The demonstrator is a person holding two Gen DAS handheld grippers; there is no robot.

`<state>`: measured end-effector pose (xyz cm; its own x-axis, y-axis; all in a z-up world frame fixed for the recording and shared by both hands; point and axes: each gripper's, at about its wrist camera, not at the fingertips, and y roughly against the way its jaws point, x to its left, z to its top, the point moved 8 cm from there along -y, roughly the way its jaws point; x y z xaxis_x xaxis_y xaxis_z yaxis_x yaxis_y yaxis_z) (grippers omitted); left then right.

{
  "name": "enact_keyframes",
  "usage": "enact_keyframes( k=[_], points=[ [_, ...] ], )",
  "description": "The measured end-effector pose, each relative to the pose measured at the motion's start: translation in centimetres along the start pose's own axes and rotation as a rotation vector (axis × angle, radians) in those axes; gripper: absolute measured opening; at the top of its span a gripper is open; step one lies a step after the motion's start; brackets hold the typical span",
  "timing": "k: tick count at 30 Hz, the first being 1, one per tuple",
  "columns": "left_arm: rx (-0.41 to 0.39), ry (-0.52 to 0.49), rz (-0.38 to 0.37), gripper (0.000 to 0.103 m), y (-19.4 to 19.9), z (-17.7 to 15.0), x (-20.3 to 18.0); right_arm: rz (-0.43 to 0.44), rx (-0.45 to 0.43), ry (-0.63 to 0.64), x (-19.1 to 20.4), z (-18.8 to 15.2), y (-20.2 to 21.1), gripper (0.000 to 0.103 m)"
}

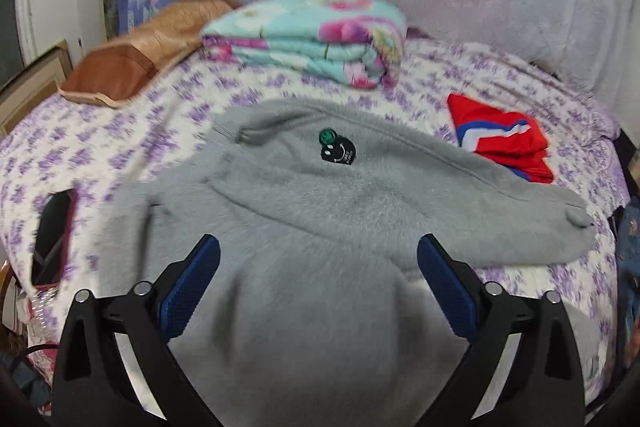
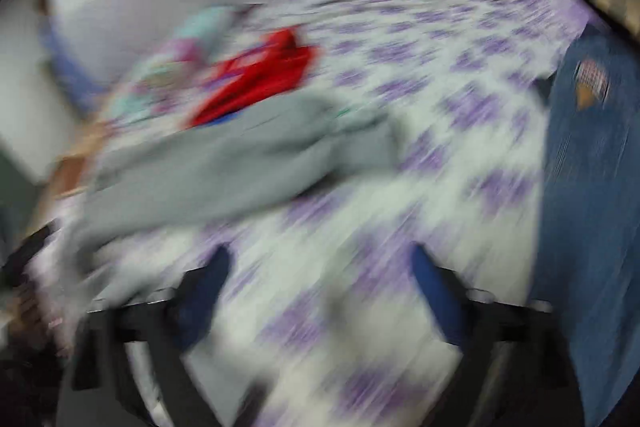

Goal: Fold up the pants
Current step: 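Grasp a grey sweatpants leg cuff with the right gripper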

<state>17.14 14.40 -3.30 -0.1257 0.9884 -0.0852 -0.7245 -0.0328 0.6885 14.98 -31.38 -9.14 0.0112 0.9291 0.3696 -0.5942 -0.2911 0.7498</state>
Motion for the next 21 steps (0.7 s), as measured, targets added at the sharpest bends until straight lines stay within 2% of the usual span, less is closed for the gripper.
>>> enact_keyframes(
  k=[3, 5, 6, 7, 8, 9, 11, 13, 15, 17, 19, 21],
  points=[
    [-0.034, 0.017, 0.017, 0.098, 2.0, -1.1, 1.4, 0.117, 0.078, 0.017, 2.6, -5.8, 0.5, 0.1],
    [-0.039, 0.05, 0.03, 0.098, 2.4, -2.0, 2.7, 0.148, 0.131, 0.031, 4.3, -8.2, -0.5, 0.099],
    [-0.039, 0.071, 0.045, 0.098, 2.4, -2.6, 3.8, 0.153, 0.138, 0.051, 5.2, -8.9, -1.1, 0.084],
    [-0.029, 0.092, 0.065, 0.098, 2.1, -3.1, 4.7, 0.158, 0.143, 0.09, 6.2, -9.5, -1.7, 0.063],
    [-0.014, 0.114, 0.078, 0.098, 1.9, -3.7, 5.5, 0.163, 0.155, 0.14, 7.5, -10.0, -2.2, 0.01],
    [0.011, 0.146, 0.082, 0.098, 1.6, -4.4, 6.4, 0.217, 0.173, 0.167, 8.8, -9.9, -2.4, 0.007],
    [0.035, 0.175, 0.1, 0.098, 1.6, -5.1, 7.7, 0.166, 0.092, 0.186, 9.0, -7.8, -0.5, 0.007],
    [0.027, 0.203, 0.114, 0.098, 2.4, -5.3, 8.9, 0.16, 0.002, 0.2, 8.5, -5.0, 3.4, 0.007],
    [0.011, 0.218, 0.135, 0.098, 3.4, -5.3, 9.8, 0.095, -0.112, 0.202, 6.3, -2.1, 8.5, 0.007],
    [0.026, 0.227, 0.151, 0.098, 3.7, -5.8, 10.5, 0.052, -0.144, 0.165, 3.4, -1.0, 12.0, 0.007],
    [0.061, 0.238, 0.138, 0.098, 3.3, -6.8, 10.8, 0.036, -0.082, 0.125, 0.7, -1.9, 12.5, 0.008],
    [0.1, 0.24, 0.126, 0.098, 2.2, -8.0, 10.8, 0.043, 0.087, 0.081, -1.9, -5.6, 9.8, 0.008]
  ],
)
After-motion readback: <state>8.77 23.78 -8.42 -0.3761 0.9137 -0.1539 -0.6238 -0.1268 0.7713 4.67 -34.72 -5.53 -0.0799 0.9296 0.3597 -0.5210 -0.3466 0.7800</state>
